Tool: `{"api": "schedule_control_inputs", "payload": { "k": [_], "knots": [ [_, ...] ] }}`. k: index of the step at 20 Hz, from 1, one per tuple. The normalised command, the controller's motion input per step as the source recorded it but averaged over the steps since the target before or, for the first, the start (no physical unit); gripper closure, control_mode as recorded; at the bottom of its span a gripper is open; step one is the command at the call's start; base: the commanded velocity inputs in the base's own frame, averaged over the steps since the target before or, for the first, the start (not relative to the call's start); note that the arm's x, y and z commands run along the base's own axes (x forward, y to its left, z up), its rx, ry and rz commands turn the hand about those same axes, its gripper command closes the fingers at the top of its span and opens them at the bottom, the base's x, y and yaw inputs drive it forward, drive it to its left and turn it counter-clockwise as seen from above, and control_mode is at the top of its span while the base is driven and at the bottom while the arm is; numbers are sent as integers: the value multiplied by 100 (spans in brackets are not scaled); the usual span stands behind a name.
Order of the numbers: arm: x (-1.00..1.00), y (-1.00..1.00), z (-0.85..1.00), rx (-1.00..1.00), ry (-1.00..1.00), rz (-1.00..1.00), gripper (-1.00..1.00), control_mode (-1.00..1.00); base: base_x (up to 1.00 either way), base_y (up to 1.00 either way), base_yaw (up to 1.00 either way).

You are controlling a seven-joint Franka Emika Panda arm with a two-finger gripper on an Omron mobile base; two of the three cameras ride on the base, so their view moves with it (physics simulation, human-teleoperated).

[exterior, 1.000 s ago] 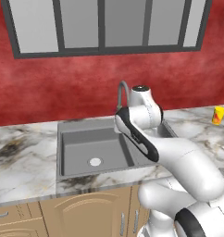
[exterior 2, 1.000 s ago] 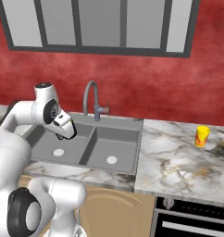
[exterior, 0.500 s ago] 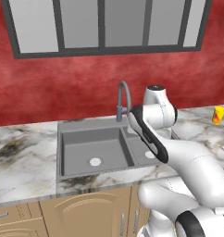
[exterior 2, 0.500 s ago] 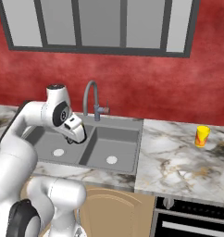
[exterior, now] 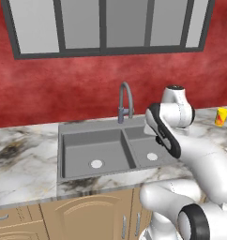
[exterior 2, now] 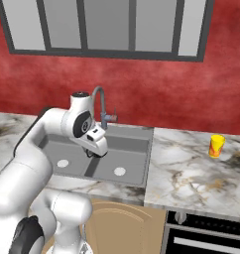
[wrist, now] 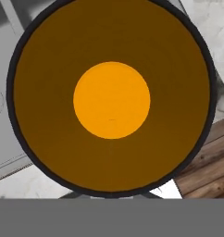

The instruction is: Move any existing items from the left basin to the right basin for drying. Then move the cup from the counter to the left basin of the sink for washing.

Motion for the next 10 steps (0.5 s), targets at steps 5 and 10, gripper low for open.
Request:
{"api": "schedule_control_inputs", "payload": {
  "k": [5,10],
  "knots": [
    [15,-45,-15,3,1,1,100,-100,0,0,0],
    [28,-23,-32,1,0,2,100,-100,0,0,0]
  ]
}}
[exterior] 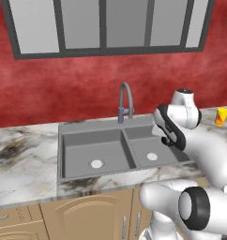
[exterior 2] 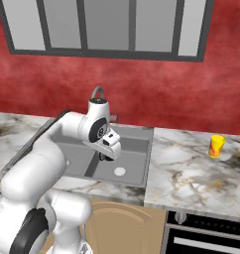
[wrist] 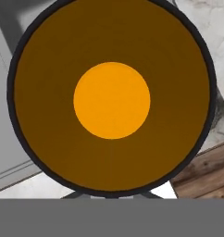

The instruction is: Move any existing items from the left basin to the right basin for drying. Then move the cup from the counter to the left basin of the sink for washing.

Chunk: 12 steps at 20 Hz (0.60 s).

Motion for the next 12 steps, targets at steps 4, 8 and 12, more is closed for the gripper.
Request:
{"api": "schedule_control_inputs", "payload": {
  "k": [4,8,12],
  "knots": [
    [33,-8,-28,0,0,1,100,-100,0,0,0],
    [38,-10,-27,0,0,0,100,-100,0,0,0],
    [44,-5,-26,0,1,1,100,-100,0,0,0]
  ]
}}
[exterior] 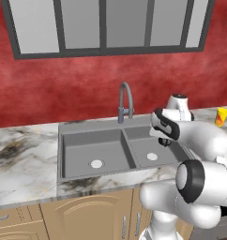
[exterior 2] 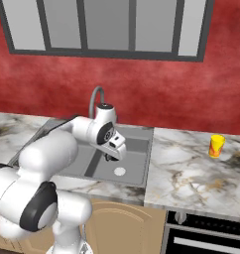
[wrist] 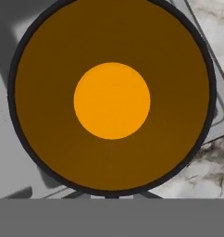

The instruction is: Move any existing items from the left basin to the right basin for drying. Then move the cup from the counter to the left basin of the sink for washing.

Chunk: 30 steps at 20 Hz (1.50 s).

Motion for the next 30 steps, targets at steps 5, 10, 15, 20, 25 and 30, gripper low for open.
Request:
{"api": "schedule_control_inputs", "payload": {
  "k": [5,10,15,20,25,30],
  "knots": [
    [37,-3,-29,0,0,1,100,-100,0,0,0],
    [34,-2,-38,0,2,3,100,-100,0,0,0],
    [27,-2,-40,0,2,5,100,-100,0,0,0],
    [28,0,-38,0,3,5,100,-100,0,0,0],
    [27,-1,-38,2,1,6,100,-100,0,0,0],
    [22,-4,-32,5,0,5,100,-100,0,0,0]
  ]
}}
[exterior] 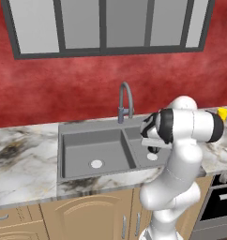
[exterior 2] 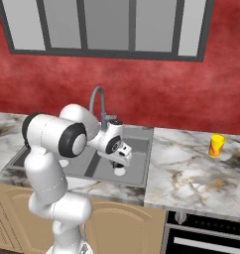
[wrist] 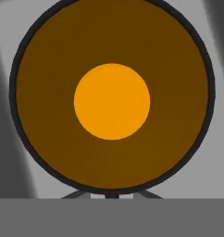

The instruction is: Move any existing items from the left basin to the right basin for drying. Then move the cup from the counter to the left basin of the sink for washing.

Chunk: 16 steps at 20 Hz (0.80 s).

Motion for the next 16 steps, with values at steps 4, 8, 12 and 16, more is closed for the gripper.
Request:
{"api": "schedule_control_inputs", "payload": {
  "k": [4,8,12,16],
  "knots": [
    [16,-6,-29,7,0,5,100,-100,0,0,0],
    [13,-4,-28,5,0,4,100,-100,0,0,0],
    [19,-2,-27,2,0,3,100,-100,0,0,0],
    [25,0,-26,0,0,2,100,-100,0,0,0]
  ]
}}
